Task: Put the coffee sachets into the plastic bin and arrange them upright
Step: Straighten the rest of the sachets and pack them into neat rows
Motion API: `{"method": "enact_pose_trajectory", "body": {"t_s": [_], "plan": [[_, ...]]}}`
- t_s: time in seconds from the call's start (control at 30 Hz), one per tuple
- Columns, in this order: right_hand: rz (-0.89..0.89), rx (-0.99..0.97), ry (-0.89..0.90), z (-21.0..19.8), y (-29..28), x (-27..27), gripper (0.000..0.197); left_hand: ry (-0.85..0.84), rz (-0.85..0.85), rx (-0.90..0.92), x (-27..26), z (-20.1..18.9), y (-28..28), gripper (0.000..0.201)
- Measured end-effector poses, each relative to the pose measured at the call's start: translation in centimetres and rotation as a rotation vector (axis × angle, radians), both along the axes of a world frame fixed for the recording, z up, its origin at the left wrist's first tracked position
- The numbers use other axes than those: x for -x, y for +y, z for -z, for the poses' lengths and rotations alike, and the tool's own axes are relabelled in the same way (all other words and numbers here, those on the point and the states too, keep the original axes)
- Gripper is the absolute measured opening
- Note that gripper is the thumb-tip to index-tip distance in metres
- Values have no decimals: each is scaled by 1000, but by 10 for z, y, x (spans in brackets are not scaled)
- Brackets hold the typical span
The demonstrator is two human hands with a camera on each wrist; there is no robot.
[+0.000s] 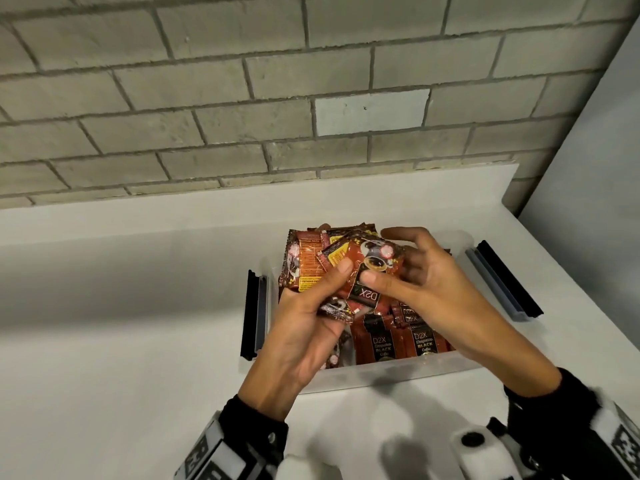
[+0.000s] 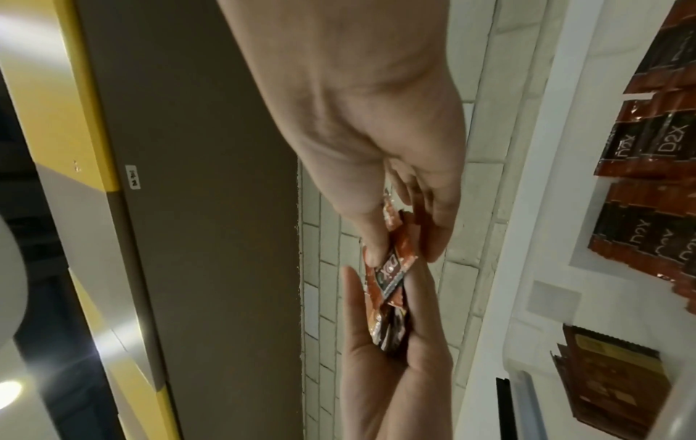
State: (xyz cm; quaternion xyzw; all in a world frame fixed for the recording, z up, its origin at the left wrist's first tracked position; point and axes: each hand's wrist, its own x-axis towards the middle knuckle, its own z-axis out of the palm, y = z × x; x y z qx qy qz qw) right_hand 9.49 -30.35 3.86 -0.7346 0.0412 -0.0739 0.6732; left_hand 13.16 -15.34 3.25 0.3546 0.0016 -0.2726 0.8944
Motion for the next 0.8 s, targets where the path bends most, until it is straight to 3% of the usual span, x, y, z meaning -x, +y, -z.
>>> {"method": "enact_pose_trajectory", "body": {"t_s": [0.23,0.3,0.43,0.53,0.67,0.8], "plan": [[72,-110,21,-5,-12,6,34,30,-105,-84,1,1,1,46],[105,-75,-5,-9,-15,8,37,21,-154,-157,1,3,1,54],[228,159,-105,-12,-13,12,49,-67,-242,-261,4,6,-2,30],[346,457,-196,-10,-10,13,49,-100,-291,-274,6,5,-6,27],[194,620,-194,-5,7,11,50,-153,-259,-300,9,4,-12,27],[52,668,-151,-2,22,5,55,-174,-205,-185,13,2,-17,33]]}}
